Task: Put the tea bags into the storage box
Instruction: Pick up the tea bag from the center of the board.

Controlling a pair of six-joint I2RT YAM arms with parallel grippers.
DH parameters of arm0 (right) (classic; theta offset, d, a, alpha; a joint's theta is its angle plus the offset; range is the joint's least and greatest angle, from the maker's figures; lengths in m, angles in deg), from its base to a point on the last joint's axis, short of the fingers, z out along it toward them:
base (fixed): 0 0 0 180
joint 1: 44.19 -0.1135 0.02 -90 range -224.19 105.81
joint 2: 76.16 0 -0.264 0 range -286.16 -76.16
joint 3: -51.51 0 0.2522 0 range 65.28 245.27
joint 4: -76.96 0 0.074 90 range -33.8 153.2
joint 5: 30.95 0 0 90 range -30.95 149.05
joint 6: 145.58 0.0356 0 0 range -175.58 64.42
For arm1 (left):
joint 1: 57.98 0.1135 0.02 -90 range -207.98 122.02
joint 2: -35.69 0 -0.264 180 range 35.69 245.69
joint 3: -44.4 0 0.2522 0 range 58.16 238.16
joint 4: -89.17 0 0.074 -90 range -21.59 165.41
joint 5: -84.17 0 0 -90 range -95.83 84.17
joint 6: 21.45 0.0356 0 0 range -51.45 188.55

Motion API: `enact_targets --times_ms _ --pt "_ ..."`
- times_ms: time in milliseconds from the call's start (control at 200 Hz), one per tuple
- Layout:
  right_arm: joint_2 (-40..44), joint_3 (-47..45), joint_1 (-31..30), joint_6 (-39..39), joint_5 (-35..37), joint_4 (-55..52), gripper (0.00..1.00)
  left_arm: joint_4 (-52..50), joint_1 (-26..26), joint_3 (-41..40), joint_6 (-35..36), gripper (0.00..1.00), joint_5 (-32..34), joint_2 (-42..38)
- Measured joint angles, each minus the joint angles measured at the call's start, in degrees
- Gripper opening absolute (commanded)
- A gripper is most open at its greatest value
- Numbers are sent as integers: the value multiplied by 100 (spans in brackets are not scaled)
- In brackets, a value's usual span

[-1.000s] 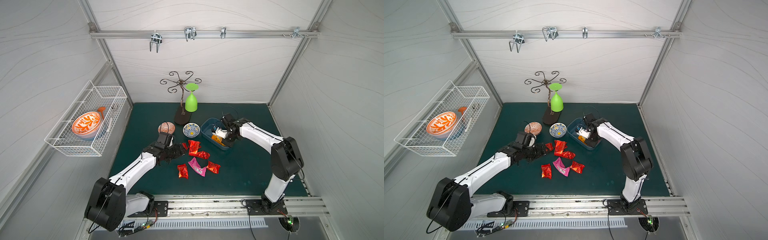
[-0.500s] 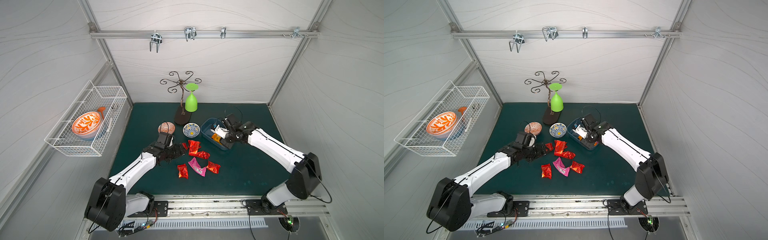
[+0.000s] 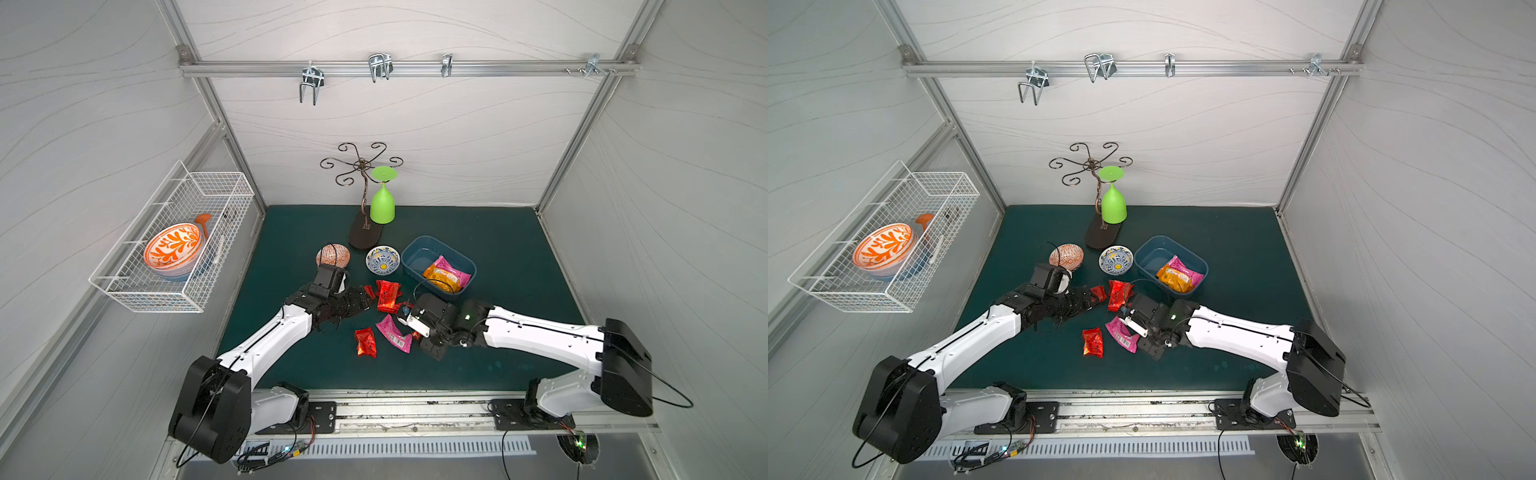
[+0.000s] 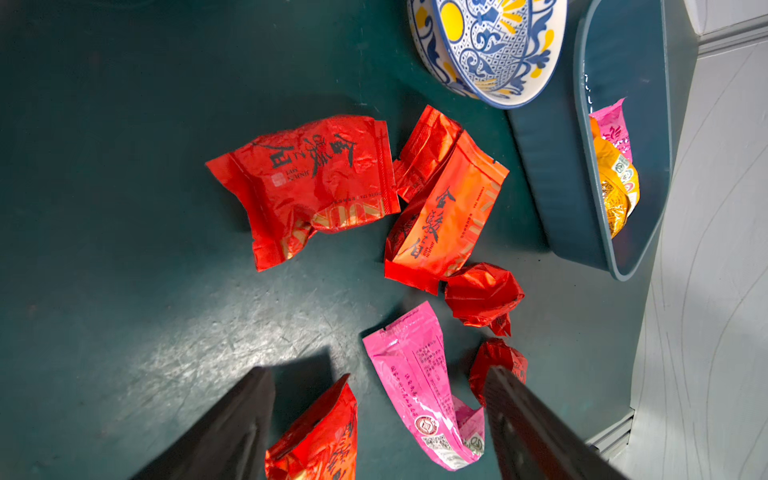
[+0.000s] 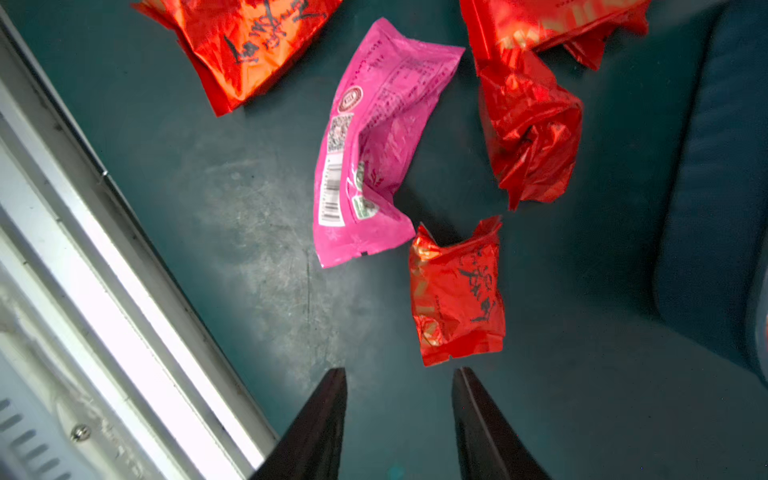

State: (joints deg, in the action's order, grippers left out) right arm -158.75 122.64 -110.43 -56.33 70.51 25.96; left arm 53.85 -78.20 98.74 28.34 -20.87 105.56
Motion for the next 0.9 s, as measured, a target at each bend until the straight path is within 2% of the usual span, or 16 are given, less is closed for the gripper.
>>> enact_targets --times_ms 210,505,600,670,760,900 --pt "-745 -105 -448 -79 966 599 47 -2 0 -24 -52 84 109 -160" --pt "-1325 -164 -507 -181 1784 970 46 -4 0 -94 -52 84 243 -254" --pt "-1467 -162 -507 -195 2006 1001 35 -4 0 -98 -52 84 258 -256" --pt "-1569 -149 -507 -179 2140 1012 17 -4 0 -105 -52 84 262 -258" --pt "-1626 -105 -507 -192 2306 1010 1 -4 0 -131 -50 84 264 -269" --pt "-1624 -61 -505 -146 2415 966 0 -7 0 -142 -50 84 271 -289"
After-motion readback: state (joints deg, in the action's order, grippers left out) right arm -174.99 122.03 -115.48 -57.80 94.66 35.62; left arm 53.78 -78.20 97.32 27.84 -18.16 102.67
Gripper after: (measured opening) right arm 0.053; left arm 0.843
